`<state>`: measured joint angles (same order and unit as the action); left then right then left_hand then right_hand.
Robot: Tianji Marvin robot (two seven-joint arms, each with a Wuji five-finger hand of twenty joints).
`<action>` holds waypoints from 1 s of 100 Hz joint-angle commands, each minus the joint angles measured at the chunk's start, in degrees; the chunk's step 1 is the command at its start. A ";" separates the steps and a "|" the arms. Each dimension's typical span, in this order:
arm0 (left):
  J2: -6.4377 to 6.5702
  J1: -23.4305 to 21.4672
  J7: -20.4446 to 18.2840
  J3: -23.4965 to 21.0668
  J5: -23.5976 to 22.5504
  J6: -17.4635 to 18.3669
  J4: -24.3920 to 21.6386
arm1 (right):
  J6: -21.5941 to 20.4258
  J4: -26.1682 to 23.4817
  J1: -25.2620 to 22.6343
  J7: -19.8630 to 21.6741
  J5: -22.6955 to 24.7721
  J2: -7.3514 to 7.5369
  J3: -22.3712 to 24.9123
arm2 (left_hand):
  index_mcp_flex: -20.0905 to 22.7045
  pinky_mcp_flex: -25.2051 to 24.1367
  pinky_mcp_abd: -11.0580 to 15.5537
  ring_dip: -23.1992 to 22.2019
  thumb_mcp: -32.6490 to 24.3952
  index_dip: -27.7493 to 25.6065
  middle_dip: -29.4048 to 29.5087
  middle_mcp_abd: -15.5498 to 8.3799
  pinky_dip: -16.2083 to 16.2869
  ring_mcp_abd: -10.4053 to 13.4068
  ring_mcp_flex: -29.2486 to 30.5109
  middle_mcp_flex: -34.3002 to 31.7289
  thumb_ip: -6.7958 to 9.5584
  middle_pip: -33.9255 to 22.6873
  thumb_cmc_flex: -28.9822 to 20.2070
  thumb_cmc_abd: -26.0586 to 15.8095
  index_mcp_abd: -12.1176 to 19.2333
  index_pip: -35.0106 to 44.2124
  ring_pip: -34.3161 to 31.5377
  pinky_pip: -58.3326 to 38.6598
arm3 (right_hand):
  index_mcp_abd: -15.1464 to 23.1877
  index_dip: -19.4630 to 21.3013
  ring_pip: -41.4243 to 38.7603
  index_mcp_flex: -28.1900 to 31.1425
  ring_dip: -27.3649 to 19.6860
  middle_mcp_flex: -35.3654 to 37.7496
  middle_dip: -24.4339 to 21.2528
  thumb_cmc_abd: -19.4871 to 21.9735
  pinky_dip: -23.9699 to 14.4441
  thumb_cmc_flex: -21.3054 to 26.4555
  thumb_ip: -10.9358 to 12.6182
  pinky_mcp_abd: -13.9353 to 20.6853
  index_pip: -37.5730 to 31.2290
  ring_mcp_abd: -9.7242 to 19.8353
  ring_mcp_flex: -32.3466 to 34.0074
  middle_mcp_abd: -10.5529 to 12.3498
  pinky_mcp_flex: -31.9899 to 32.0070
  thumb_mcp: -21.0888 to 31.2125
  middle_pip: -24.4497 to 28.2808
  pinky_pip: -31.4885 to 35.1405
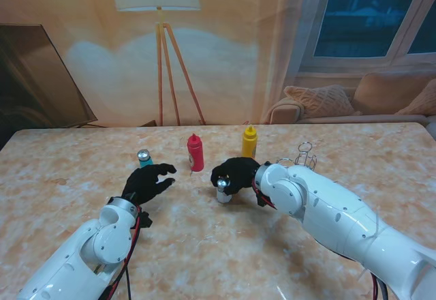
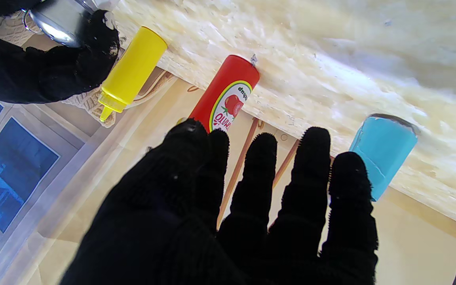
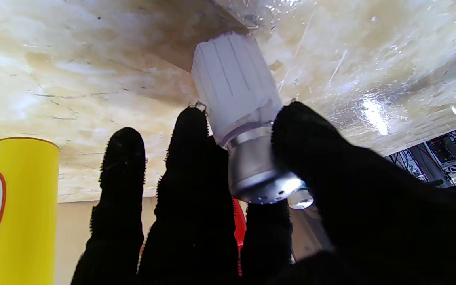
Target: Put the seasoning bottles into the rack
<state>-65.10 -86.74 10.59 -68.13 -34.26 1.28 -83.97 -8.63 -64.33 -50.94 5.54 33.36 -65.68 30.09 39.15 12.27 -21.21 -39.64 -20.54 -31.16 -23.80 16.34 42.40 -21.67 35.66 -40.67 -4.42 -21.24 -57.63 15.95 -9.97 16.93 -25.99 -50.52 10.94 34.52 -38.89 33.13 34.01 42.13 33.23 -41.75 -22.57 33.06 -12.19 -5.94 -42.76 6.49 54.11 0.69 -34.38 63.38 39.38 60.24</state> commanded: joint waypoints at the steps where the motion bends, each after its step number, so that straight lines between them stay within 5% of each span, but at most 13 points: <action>1: -0.13 -0.15 -0.69 -0.11 -0.06 0.16 -0.05 | -0.09 0.08 -0.47 0.57 -0.12 -0.53 -0.01 | 1.03 -0.36 -0.66 -1.36 -0.11 -0.44 -0.50 0.06 -0.23 0.35 0.91 -0.16 -1.61 0.16 0.34 -0.02 0.11 0.78 -0.91 -0.63 | 3.07 -0.78 -2.94 1.73 3.06 2.89 3.67 -2.45 -2.12 1.29 -3.28 1.57 -4.55 1.93 2.22 2.47 -1.66 0.31 2.47 1.83; 18: -0.11 -0.16 -0.73 -0.13 -0.13 0.24 -0.05 | -0.38 0.10 -0.59 0.48 -0.30 -0.54 0.15 | 1.03 -0.30 -0.60 -1.37 0.06 -0.46 -0.51 0.07 -0.21 0.38 0.97 -0.20 -1.53 0.15 0.17 0.06 0.17 0.77 -0.93 -0.64 | 9.61 -2.89 -7.66 2.91 5.25 7.35 9.67 -3.10 -3.42 2.42 -6.45 1.90 -13.01 3.83 4.83 5.16 -3.07 -1.78 3.21 1.45; 44: -0.11 -0.19 -0.73 -0.16 -0.15 0.26 -0.07 | -1.05 -0.95 -1.37 0.62 -0.23 -0.20 1.23 | 1.05 -0.25 -0.58 -1.37 0.24 -0.49 -0.55 -0.07 -0.21 0.45 0.98 -0.27 -1.52 0.09 0.11 0.07 0.23 0.77 -0.93 -0.63 | 14.76 -2.80 -10.71 5.34 6.45 11.64 12.05 -3.27 -4.11 5.20 -6.83 3.34 -17.38 5.85 7.83 7.19 -5.77 -3.05 4.20 2.36; 100: -0.11 -0.15 -0.82 -0.06 -0.06 0.24 -0.06 | -5.24 -14.17 -10.09 6.62 7.07 4.50 14.10 | 1.10 -0.25 -0.65 -1.36 0.42 -0.50 -0.55 0.01 -0.21 0.40 0.90 -0.20 -1.49 0.12 0.03 -0.05 0.09 0.77 -0.90 -0.62 | 15.48 -2.95 -11.55 8.48 7.31 14.85 12.99 -4.25 -4.75 7.26 -5.64 3.43 -19.05 6.88 11.32 7.37 -10.03 -2.63 5.08 2.89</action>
<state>-65.10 -86.75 10.55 -68.20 -34.29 1.42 -83.92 -12.98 -76.82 -59.63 10.71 39.56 -62.10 43.15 39.15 12.27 -21.22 -39.64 -20.53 -31.16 -23.81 16.34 42.40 -21.67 35.66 -40.67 -4.42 -21.25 -57.63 15.95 -9.97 16.93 -26.00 -50.52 24.57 31.28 -50.21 37.96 39.80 53.34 43.48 -46.83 -26.24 36.59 -18.70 -3.58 -55.31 11.57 64.21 3.52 -43.37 58.09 40.92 62.03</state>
